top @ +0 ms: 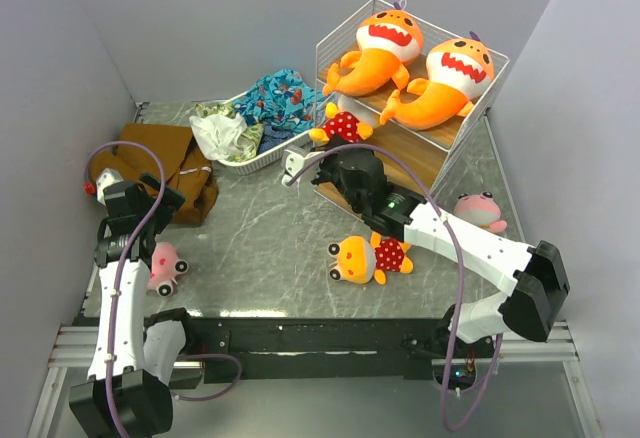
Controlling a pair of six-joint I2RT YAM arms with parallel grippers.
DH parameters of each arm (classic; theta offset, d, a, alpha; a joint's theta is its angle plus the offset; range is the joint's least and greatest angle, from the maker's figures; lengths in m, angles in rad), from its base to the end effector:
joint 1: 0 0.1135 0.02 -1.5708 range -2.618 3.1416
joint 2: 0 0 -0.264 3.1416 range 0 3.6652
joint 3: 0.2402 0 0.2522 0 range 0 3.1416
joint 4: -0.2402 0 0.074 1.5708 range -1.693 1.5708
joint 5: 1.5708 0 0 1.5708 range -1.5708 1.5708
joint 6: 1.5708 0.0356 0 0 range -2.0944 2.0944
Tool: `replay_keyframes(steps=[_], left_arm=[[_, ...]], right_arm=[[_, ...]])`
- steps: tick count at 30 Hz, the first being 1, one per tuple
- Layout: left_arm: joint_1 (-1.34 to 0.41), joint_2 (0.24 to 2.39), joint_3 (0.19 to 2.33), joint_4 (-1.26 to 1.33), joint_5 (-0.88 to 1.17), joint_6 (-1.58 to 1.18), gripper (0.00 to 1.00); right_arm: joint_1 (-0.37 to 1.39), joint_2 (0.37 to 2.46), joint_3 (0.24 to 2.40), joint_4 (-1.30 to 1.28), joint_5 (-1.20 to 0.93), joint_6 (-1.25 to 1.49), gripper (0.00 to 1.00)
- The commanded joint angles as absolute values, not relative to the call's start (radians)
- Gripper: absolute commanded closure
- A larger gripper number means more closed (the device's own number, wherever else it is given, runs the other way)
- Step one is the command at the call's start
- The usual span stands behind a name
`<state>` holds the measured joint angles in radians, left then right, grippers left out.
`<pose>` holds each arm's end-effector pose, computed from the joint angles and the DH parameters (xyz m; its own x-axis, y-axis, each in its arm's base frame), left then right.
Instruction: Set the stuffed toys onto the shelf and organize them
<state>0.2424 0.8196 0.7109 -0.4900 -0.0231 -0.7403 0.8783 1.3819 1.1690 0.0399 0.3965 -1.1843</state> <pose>0.1749 0.0441 0.2778 -0.2296 -0.7514 -0.6186 -0.5598 0.6219 -0.5476 0.2199 0.2435 0.3613 0.3912 -0.8666 -0.3097 -0.2778 0.2097 -0.9375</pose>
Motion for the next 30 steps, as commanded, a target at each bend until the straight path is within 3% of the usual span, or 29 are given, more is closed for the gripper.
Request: replay_keyframes(steps=[1, 4, 14, 30], left_arm=[[0.241, 0.802, 0.709, -0.460, -0.018, -0.718, 0.03], [0.239, 0.799, 0.709, -0.459, -0.018, -0.718, 0.04], [0.239, 0.801, 0.710, -0.460, -0.020, -0.718, 0.04], [0.238, 0.798, 0.709, -0.462, -0.026, -0.719, 0.03]], right_arm=[[0.853, 1.388, 1.174, 0.136, 0.391, -1.197, 0.95], [0.842, 1.400, 1.172, 0.149, 0.400, -1.189, 0.92], [0.827, 1.388, 1.160, 0.156, 0.373, -1.155, 0.68], [0.813, 1.373, 1.155, 0.123, 0.353, -1.124, 0.51]])
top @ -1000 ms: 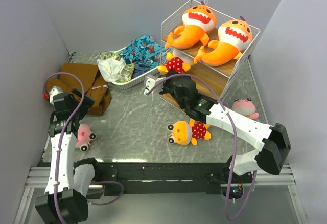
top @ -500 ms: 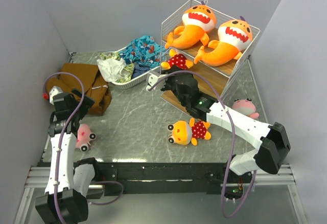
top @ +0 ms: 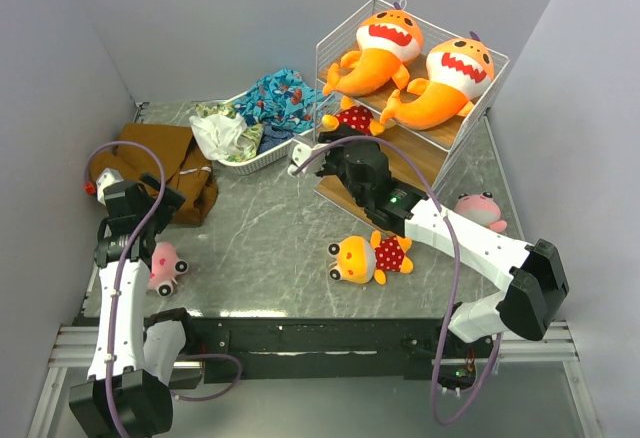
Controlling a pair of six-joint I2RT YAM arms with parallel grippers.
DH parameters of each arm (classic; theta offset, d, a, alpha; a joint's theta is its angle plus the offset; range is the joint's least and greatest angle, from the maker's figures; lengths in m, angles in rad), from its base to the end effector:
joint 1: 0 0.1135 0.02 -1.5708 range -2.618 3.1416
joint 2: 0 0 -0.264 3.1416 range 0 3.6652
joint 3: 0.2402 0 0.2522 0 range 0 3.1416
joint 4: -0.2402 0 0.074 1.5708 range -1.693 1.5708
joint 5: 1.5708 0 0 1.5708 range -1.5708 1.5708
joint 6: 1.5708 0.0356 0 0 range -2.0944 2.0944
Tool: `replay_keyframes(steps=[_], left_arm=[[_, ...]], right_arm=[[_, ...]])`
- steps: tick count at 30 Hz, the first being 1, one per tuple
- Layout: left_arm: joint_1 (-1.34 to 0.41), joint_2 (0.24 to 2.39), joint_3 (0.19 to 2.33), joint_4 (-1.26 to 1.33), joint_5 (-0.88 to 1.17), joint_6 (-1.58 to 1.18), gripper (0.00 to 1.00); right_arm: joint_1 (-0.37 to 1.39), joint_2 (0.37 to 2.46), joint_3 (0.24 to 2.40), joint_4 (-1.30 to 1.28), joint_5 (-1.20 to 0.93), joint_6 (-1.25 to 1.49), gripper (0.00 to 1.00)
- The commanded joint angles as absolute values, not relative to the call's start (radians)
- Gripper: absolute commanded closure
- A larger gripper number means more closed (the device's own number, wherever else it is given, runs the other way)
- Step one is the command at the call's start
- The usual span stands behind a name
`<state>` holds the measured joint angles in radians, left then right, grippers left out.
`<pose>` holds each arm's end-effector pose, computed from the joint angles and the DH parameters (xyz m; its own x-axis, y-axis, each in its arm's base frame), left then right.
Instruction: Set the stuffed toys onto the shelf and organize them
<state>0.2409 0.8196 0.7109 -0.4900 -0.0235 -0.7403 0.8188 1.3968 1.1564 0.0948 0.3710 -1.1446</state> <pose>0.1750 0.0438 0.2778 -0.2305 -0.7510 -0.6188 -0.5591 0.6227 -0.5474 0.2366 0.2340 0.3579 0.3557 -0.8620 -0.3611 -0.2703 0.2750 -0.9227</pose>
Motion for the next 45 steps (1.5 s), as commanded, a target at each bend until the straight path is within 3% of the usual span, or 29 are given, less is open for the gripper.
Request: replay_keyframes(steps=[1, 6, 14, 21, 27, 31, 37, 45], left_arm=[[0.239, 0.798, 0.709, -0.462, -0.026, -0.719, 0.04], [0.239, 0.798, 0.710, -0.462, -0.026, -0.719, 0.04], [0.238, 0.796, 0.709, -0.460, -0.025, -0.721, 0.04], [0.238, 0.790, 0.709, -0.462, -0.029, -0.722, 0.04], [0.238, 0.781, 0.709, -0.463, -0.034, -0.724, 0.04], [0.239, 0.773, 0.710, -0.462, -0.034, -0.726, 0.04], [0.238, 0.781, 0.706, -0.457, -0.017, -0.727, 0.04], [0.238, 0.778, 0.704, -0.459, -0.021, -0.727, 0.03]], right_arm=[[0.813, 1.367, 1.154, 0.115, 0.348, -1.124, 0.50], [0.816, 1.333, 1.144, 0.101, 0.316, -1.114, 0.49], [0.854, 1.267, 1.172, 0.008, 0.256, -1.040, 0.36], [0.966, 1.207, 1.193, -0.107, 0.247, -0.902, 0.34], [1.153, 1.209, 1.195, -0.166, 0.458, -0.484, 0.36], [1.221, 1.233, 1.192, -0.346, 0.537, -0.014, 0.41], [1.262, 1.337, 1.154, -0.638, 0.664, 0.479, 0.40], [1.253, 1.446, 1.055, -0.761, 0.673, 0.735, 0.31]])
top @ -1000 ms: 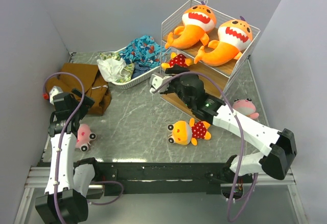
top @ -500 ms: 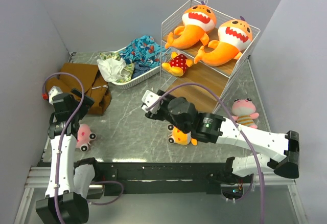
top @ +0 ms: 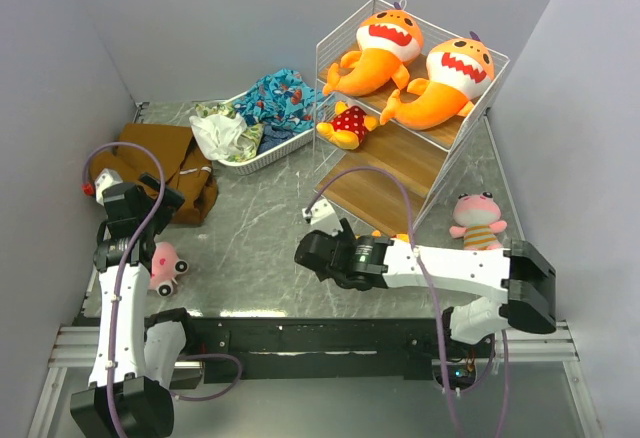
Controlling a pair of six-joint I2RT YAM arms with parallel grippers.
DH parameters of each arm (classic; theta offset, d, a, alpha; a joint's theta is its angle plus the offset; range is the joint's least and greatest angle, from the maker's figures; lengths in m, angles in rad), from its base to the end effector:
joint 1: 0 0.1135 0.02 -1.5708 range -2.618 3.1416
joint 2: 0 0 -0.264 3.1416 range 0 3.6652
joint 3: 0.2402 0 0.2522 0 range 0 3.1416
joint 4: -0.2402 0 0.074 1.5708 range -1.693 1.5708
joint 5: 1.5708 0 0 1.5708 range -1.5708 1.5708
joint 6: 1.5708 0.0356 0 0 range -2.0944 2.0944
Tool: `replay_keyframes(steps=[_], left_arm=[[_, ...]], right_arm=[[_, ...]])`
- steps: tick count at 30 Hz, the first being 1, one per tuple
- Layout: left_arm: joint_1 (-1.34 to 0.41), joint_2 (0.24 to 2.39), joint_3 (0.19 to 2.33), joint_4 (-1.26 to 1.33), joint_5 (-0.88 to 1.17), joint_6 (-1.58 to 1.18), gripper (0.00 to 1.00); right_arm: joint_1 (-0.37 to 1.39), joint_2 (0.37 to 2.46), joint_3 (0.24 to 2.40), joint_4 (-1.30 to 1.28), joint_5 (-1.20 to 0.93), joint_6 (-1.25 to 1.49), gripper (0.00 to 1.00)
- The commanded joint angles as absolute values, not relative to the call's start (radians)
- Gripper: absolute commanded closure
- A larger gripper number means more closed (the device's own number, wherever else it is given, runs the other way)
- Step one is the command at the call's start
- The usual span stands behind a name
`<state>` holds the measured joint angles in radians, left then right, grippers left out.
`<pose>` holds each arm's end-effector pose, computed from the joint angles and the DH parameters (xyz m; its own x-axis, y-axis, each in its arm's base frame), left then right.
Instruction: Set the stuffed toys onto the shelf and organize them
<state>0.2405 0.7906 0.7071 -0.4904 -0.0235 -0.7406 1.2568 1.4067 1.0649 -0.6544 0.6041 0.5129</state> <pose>0.1702 0.0426 0.2810 -0.2156 -0.7474 -0.6284 -0.5457 0.6259 -0.5572 0.1069 0.2638 0.2617 -0.5632 -0.4268 -0.7075 -0.4717 0.8691 -0.1488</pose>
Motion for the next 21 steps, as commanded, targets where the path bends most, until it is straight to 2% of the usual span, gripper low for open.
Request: replay_keyframes(steps=[1, 6, 8, 11, 12, 14, 15, 16, 21], left_arm=[[0.238, 0.779, 0.706, -0.459, -0.025, -0.727, 0.03], [0.236, 0.781, 0.704, -0.459, -0.028, -0.729, 0.03], [0.235, 0.781, 0.707, -0.459, -0.031, -0.729, 0.03], [0.235, 0.779, 0.706, -0.460, -0.032, -0.729, 0.04], [0.235, 0.781, 0.707, -0.460, -0.031, -0.729, 0.03], [0.233, 0.781, 0.706, -0.460, -0.032, -0.729, 0.03], [0.233, 0.779, 0.706, -0.460, -0.032, -0.730, 0.04], [0.233, 0.778, 0.706, -0.459, -0.032, -0.730, 0.03], [0.233, 0.781, 0.706, -0.459, -0.032, -0.730, 0.03]], right_arm=[[1.250, 1.462, 1.055, -0.773, 0.681, 0.765, 0.29], [1.227, 1.552, 1.040, -0.772, 0.699, 0.785, 0.27], [1.220, 1.590, 1.031, -0.758, 0.698, 0.781, 0.30], [1.218, 1.633, 1.032, -0.750, 0.706, 0.787, 0.50], [1.218, 1.641, 1.037, -0.753, 0.707, 0.790, 0.66], [1.220, 1.654, 1.051, -0.755, 0.700, 0.788, 0.83], [1.220, 1.654, 1.057, -0.747, 0.690, 0.778, 0.95], [1.223, 1.652, 1.065, -0.739, 0.660, 0.772, 1.00], [1.244, 1.621, 1.147, -0.612, 0.514, 0.742, 1.00]])
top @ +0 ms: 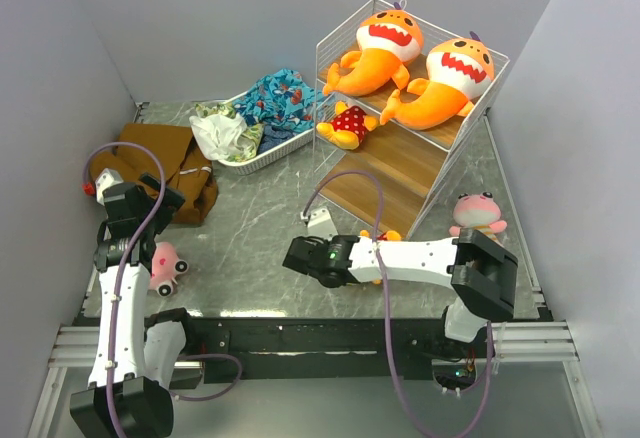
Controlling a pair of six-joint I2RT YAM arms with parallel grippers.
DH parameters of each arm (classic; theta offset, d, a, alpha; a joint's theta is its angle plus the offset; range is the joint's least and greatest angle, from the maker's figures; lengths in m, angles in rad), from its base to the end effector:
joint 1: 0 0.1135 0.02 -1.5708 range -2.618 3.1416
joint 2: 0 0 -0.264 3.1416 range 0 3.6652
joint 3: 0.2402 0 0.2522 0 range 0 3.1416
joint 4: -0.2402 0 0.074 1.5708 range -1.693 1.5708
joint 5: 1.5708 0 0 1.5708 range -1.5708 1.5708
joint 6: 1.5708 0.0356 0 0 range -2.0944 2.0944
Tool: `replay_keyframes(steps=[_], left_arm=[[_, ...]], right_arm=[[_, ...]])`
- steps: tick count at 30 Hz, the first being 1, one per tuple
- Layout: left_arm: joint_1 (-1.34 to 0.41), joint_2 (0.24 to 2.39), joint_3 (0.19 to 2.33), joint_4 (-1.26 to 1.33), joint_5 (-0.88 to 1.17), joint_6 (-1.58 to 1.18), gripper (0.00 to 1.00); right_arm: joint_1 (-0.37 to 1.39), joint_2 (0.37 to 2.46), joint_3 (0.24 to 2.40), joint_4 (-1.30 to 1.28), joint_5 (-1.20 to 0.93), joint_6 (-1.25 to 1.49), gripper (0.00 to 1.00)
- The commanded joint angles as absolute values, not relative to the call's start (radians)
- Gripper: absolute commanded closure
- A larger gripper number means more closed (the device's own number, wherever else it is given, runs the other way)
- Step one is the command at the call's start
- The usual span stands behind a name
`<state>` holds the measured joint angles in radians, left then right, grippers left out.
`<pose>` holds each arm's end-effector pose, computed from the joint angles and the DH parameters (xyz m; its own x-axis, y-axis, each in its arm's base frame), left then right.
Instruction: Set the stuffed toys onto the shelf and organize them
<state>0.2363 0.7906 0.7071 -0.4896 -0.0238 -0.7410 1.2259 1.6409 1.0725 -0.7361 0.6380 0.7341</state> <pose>0.1704 0.0419 0.2811 -0.2178 -0.7466 -0.6286 -0.5429 0.6280 -0.5576 0.1228 0.2791 0.1966 -0.7131 -0.3933 -0.5803 -0.3034 0.9194 -0.2503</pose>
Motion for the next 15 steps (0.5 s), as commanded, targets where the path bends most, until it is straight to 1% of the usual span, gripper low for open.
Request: replay_keyframes(steps=[1, 8, 13, 15], left_arm=[[0.232, 0.781, 0.704, -0.459, -0.032, -0.730, 0.04], [0.232, 0.779, 0.706, -0.460, -0.032, -0.730, 0.03], [0.232, 0.782, 0.706, -0.460, -0.032, -0.729, 0.03], [0.232, 0.781, 0.706, -0.460, -0.032, -0.729, 0.04]], right_arm=[[1.244, 1.620, 1.172, -0.583, 0.464, 0.744, 1.00], [1.232, 1.674, 1.310, -0.361, 0.451, 0.811, 1.00], [1.129, 1.732, 1.336, -0.213, 0.382, 0.959, 1.00], [1.100, 1.747, 1.342, -0.155, 0.391, 1.000, 0.97]])
